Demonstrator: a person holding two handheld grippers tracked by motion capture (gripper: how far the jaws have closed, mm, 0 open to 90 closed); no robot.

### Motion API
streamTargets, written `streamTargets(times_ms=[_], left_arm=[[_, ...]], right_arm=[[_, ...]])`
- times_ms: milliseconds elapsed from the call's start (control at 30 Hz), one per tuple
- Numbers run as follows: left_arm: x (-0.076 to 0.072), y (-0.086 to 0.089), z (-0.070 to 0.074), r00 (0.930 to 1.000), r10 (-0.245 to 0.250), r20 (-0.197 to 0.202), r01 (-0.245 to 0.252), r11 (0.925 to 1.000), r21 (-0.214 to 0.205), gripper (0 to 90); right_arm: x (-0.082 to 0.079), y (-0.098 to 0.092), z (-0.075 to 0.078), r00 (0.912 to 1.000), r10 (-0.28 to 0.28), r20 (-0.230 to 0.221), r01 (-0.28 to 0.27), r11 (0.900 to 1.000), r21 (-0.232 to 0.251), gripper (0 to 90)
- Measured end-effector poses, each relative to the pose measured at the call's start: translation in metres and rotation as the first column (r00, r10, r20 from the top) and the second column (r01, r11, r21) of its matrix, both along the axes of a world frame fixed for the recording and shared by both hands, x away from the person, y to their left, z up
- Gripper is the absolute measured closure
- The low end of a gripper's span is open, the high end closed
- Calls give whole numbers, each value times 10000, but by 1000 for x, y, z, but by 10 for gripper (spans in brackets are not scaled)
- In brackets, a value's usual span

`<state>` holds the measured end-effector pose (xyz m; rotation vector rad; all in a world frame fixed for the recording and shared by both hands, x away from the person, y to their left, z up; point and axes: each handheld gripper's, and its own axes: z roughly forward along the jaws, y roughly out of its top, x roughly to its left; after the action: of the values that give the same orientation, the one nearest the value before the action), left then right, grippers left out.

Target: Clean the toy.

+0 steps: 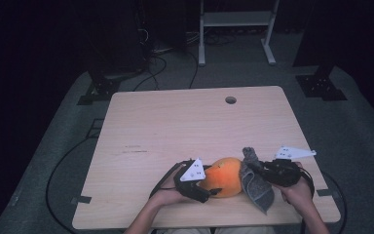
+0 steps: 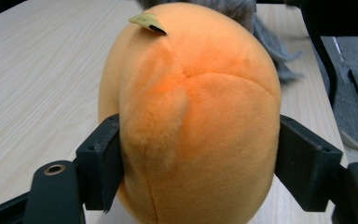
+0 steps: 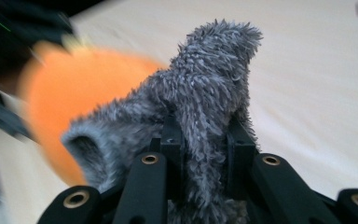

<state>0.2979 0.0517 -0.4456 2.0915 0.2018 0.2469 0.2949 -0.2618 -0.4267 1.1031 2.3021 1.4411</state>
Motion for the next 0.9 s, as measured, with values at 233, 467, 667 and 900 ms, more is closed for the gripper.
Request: streamTargets(times_ms=[233,467,667,900], left_arm=[[0,2,-2,9999,-90,-74,90,10000,-13,274],[0,2,-3,9998,-182,-84,182,9998,-65,274],[0,2,-2,9996,-224,-146,225,9997,32,268],[-1,2,-3,9997,-217,-99,217,9998,31,257]], right_arm=[[4,9,-5,9991,390,-133,-391,9992,-43,729],[-9,11,17,9962,505,704,-511,9987,62,734],[7,8,-7,9995,-323,-55,313,9909,-1305,736],[-5,15,13,9960,581,685,-569,9982,-191,733]])
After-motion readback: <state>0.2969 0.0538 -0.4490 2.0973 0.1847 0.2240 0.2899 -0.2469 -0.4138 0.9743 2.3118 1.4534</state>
